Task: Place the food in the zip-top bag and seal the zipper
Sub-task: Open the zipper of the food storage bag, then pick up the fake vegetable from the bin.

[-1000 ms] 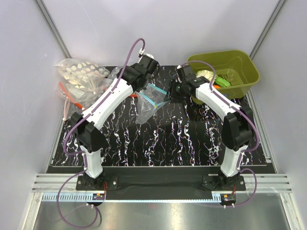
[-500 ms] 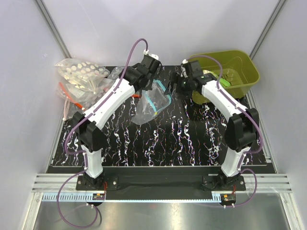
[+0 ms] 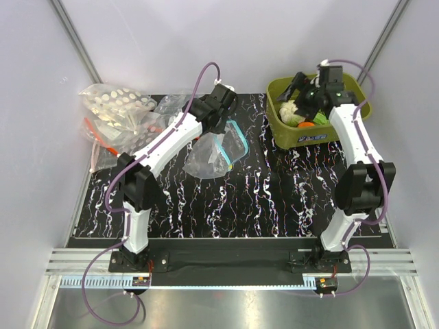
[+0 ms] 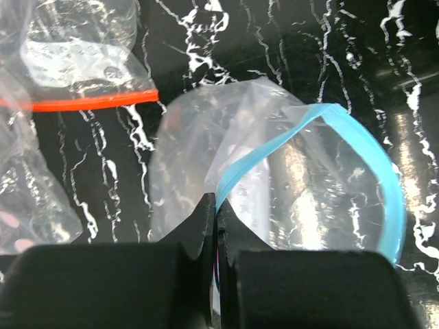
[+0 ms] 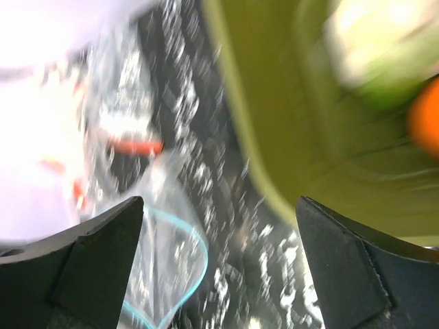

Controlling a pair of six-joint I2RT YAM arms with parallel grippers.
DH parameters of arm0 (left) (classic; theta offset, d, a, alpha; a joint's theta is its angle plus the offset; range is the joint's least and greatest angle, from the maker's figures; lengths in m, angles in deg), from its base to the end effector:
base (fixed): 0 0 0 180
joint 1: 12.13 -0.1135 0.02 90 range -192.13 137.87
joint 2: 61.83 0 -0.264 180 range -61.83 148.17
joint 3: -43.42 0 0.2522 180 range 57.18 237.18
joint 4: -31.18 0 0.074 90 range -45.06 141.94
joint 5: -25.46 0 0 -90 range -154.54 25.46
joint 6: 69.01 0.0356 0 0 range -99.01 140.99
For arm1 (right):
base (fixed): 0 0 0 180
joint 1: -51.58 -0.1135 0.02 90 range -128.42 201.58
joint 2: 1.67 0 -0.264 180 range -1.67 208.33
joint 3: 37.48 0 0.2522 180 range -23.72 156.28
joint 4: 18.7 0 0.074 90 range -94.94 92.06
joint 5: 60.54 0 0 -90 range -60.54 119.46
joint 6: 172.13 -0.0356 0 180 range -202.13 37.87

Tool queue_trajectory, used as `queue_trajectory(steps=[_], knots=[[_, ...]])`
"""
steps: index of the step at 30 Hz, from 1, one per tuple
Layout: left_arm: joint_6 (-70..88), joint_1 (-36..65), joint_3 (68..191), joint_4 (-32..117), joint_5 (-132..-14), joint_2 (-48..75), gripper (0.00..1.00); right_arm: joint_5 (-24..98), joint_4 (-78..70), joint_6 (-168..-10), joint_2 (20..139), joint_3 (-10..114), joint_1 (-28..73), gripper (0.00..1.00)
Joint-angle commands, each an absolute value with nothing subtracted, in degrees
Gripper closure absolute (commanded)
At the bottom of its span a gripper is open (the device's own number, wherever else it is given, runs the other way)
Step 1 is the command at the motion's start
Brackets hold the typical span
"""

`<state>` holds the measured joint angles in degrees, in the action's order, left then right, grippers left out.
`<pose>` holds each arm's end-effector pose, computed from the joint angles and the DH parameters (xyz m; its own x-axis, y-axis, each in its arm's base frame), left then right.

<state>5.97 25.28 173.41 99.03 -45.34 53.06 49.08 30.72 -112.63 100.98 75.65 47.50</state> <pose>0.3564 -0.2579 0.3330 -0.7184 0.2413 -0.6525 0.2376 0.9666 0.0960 0.4076 0.0411 0.3494 -0.7064 0.4289 -0.5631 0.0360 0.8162 0.5766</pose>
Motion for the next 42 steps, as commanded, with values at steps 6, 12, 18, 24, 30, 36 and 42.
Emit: queue_trajectory(steps=[6,12,18,24,30,36,42], knots=[[6.4,25.1,172.5,95.1,-51.0,50.1,1.0,25.3,36.8,-113.9,111.5,90.8,50.0,0.0],[7.7,25.1,170.0,95.4,-51.3,48.7,1.0,24.8,41.9,-114.6,124.0,103.6,51.2,0.0],[7.5,25.2,166.4,94.2,-52.4,46.6,1.0,23.1,39.4,-113.9,130.4,106.0,53.2,0.0],[7.9,25.2,167.3,93.6,-52.0,46.5,1.0,20.0,44.3,-114.4,139.0,113.9,53.1,0.0],[7.7,25.2,167.4,93.4,-51.7,46.0,1.0,25.1,44.7,-114.5,144.0,115.5,52.8,0.0],[7.3,25.2,164.9,93.3,-50.4,44.1,1.0,29.3,40.5,-116.8,142.6,109.6,52.5,0.08],[6.8,25.1,162.8,93.0,-48.8,42.8,1.0,31.5,35.5,-117.5,139.9,109.2,52.5,0.44]])
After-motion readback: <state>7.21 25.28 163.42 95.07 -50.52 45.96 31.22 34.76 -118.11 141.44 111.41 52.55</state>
